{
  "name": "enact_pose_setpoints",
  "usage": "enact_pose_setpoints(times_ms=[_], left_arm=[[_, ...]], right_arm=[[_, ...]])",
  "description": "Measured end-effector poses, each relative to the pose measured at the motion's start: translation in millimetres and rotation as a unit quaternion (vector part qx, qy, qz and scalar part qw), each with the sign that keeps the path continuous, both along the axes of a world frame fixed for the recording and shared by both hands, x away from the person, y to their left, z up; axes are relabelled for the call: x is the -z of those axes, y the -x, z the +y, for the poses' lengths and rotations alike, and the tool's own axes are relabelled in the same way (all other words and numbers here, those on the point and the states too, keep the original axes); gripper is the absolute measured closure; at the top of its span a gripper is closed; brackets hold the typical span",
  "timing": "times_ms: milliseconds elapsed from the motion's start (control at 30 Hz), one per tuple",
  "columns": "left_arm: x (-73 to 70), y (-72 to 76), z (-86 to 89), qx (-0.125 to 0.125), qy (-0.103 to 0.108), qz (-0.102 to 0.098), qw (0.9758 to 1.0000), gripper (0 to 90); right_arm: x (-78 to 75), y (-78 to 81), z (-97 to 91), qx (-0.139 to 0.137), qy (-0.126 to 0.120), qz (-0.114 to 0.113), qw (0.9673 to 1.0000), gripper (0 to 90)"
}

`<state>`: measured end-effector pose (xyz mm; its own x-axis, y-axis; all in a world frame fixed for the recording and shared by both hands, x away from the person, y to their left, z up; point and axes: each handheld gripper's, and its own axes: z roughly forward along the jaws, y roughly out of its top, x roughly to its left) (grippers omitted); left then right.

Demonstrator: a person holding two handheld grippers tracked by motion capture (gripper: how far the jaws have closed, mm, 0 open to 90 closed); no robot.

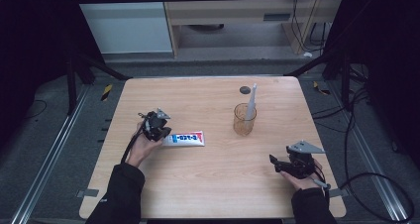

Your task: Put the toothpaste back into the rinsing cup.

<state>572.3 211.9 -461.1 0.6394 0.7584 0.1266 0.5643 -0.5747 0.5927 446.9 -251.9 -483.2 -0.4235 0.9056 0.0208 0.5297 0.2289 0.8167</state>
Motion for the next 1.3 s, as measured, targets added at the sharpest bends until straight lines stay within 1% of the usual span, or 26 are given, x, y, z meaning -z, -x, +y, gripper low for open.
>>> enact_pose_setpoints(times_ms=[133,200,400,500,567,667,767,800,867,933,1000,1033,1067,1100,1133,1200,1233,1300], left_arm=[[2.3,5.6,0.1,0.002,-0.008,0.003,1.0,89.5],[4.1,8.4,1.0,0.002,-0.005,0.006,1.0,89.5],[5.4,21.8,0.6,0.015,0.001,0.011,0.9998,89.5],[3.4,26.1,-0.4,0.015,-0.005,0.006,0.9998,89.4],[-1.8,25.4,1.2,0.007,0.0,0.003,1.0,88.4],[-14.5,23.7,1.4,-0.001,0.016,-0.001,0.9999,85.1],[-29.7,22.4,-6.1,0.01,0.023,-0.004,0.9997,77.6],[-32.5,21.5,-8.5,0.014,0.023,-0.001,0.9997,74.8],[-37.1,19.3,-15.4,0.023,0.02,0.001,0.9995,69.0],[-38.9,16.5,-22.4,0.035,0.014,0.01,0.9992,62.6],[-38.2,14.7,-29.2,0.045,0.004,0.016,0.9989,57.3],[-37.0,14.0,-32.5,0.05,-0.001,0.02,0.9986,55.2],[-35.4,13.3,-35.4,0.054,-0.009,0.024,0.9982,53.0],[-33.1,12.5,-37.9,0.056,-0.012,0.025,0.9981,52.3],[-30.9,10.9,-40.0,0.059,-0.017,0.033,0.9976,51.7],[-27.2,8.5,-42.2,0.062,-0.022,0.043,0.9969,50.3],[-24.7,7.0,-43.6,0.062,-0.025,0.047,0.9966,49.5],[-21.6,4.5,-44.9,0.068,-0.032,0.054,0.9957,47.6]], right_arm=[[0.0,0.3,-0.1,0.001,-0.001,0.001,1.0,25.5],[-0.1,0.6,0.1,0.001,-0.001,0.001,1.0,25.6],[0.0,0.5,-0.3,0.001,-0.002,0.001,1.0,25.6],[-0.1,0.5,0.0,0.001,-0.001,0.001,1.0,25.6],[-0.3,0.6,0.3,0.0,-0.001,0.0,1.0,25.6],[-0.4,0.5,0.0,0.001,-0.002,0.0,1.0,25.7],[-0.4,0.0,-1.0,0.001,-0.001,0.0,1.0,25.7],[-0.7,0.3,-0.8,0.001,-0.004,0.003,1.0,25.7],[-0.4,0.1,-1.1,0.001,-0.001,0.0,1.0,25.7],[-0.7,0.4,-1.2,0.002,-0.003,0.001,1.0,25.7],[-1.4,0.7,-1.6,0.002,-0.006,0.003,1.0,25.7],[-0.8,0.2,-2.4,0.001,-0.002,-0.001,1.0,25.7],[-0.8,0.4,-2.5,0.003,-0.003,0.001,1.0,25.8],[-0.9,0.5,-2.5,0.003,-0.004,0.002,1.0,25.8],[-0.8,0.5,-2.5,0.003,-0.004,0.002,1.0,25.8],[-1.1,0.7,-2.1,0.003,-0.007,0.005,1.0,25.9],[-0.5,0.3,-2.3,0.002,-0.003,0.002,1.0,25.9],[-0.3,0.1,-2.2,0.002,-0.004,0.003,1.0,25.9]])
